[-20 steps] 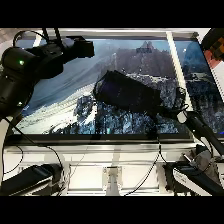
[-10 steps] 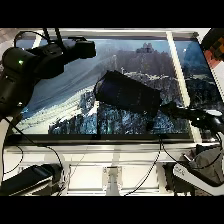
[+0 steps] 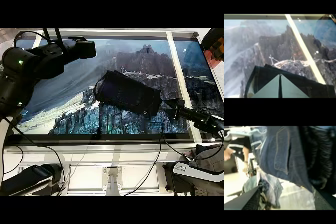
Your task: Fold the clothes and pants, and hang the long-sleeved shirts on hangers.
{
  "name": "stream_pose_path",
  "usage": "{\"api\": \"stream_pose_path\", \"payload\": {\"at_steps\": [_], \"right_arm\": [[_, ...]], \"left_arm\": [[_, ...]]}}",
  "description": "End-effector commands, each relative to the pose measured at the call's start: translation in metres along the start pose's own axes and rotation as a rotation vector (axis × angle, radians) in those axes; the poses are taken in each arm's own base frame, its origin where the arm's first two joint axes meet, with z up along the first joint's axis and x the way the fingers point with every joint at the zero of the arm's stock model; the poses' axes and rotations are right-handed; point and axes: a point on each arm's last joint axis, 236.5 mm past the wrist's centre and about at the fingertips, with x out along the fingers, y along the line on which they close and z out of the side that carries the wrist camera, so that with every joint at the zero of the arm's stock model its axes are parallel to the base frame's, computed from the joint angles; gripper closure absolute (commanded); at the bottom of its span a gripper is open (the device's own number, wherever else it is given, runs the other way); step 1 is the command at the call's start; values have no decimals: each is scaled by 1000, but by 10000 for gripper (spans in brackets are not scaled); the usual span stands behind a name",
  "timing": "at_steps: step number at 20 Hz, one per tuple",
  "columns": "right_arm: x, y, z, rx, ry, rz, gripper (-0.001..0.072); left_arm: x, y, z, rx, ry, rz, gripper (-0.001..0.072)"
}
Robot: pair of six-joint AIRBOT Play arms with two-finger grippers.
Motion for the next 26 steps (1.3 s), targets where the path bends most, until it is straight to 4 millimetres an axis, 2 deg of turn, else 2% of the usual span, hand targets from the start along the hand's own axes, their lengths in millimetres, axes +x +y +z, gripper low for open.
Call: {"api": "stream_pose_path", "payload": {"at_steps": [1,3,5,8,13,15,19,22,26], "right_arm": [[16,-20,-11,28,44,-95,6],[29,-26,-17,6,90,-133,6],[36,-27,-7,-40,103,-162,6],[32,-32,10,-30,118,-239,6],[24,-32,21,-53,127,-302,6],[26,-34,19,-29,142,-295,6],[36,-47,-5,65,254,-256,6],[40,-55,-3,91,247,-258,7],[48,-49,6,100,249,-225,8]], "left_arm": [[0,0,0,1,0,1,698],[0,0,0,1,0,1,698],[0,0,0,0,0,0,698],[0,0,0,0,0,0,698],[0,0,0,0,0,0,698],[0,0,0,0,-1,0,698],[0,0,0,0,-1,0,698],[0,0,0,0,-1,0,698],[0,0,0,0,-1,0,698]]}}
